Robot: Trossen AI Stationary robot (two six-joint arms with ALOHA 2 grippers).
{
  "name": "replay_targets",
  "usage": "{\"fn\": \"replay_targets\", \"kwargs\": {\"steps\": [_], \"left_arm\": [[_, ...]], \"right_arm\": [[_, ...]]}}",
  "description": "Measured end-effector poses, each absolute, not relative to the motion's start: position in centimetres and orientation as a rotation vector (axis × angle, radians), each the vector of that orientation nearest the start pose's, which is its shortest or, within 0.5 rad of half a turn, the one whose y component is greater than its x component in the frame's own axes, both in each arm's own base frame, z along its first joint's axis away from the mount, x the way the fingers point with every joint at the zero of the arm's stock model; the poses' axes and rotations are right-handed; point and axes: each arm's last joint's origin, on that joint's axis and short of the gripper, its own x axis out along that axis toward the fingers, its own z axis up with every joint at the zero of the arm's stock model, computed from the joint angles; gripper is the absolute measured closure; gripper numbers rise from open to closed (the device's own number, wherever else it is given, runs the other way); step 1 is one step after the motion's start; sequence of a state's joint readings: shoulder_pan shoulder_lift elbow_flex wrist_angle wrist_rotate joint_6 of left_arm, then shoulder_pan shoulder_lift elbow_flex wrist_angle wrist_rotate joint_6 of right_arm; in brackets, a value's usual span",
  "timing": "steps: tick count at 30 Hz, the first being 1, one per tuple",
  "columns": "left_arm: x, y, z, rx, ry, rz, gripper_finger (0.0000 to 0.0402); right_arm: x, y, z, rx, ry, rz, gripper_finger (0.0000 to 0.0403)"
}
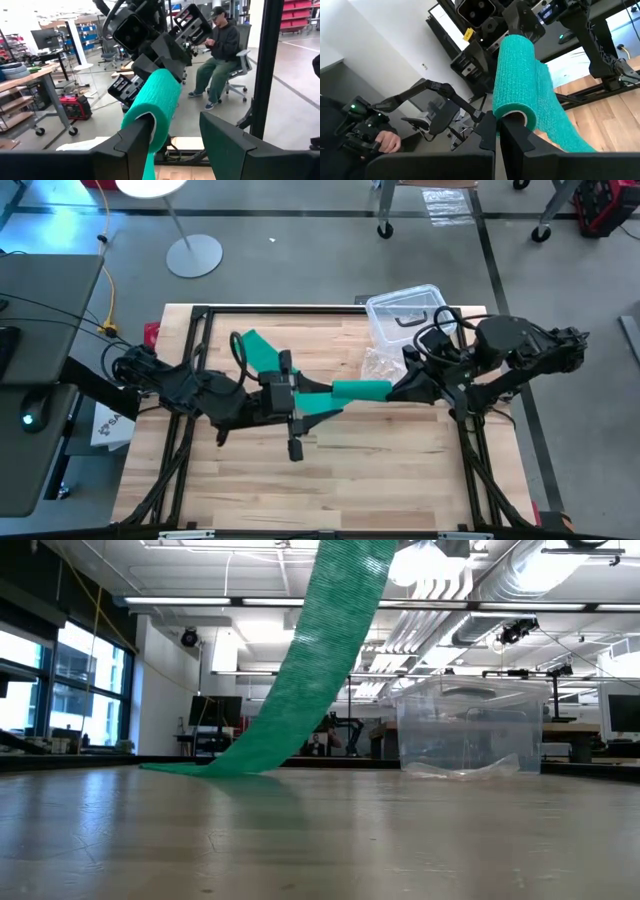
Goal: Roll bandage
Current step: Roll the green bandage
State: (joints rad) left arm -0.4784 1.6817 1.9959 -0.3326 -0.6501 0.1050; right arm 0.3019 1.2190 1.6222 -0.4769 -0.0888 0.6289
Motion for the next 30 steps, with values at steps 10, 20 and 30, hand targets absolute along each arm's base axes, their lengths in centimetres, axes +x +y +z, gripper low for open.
{"fn": "replay_targets", "kwargs": {"steps": [10,20,30], "left_arm": [[33.4,-13.6,49.2,0.025,0.032,0.164,0.0275],[32.9,-14.4,49.5,-0.036,0.019,0.075,0.0371],[30.2,-15.3,50.7,-0.115,-0.006,0.206,0.0394]], "right_arm": [[23.6,7.8,48.7,0.604,0.248,0.442,0.0402],[23.7,7.8,48.6,0.551,0.229,0.428,0.0402],[23.4,7.3,49.0,0.484,0.16,0.337,0.0306]]}}
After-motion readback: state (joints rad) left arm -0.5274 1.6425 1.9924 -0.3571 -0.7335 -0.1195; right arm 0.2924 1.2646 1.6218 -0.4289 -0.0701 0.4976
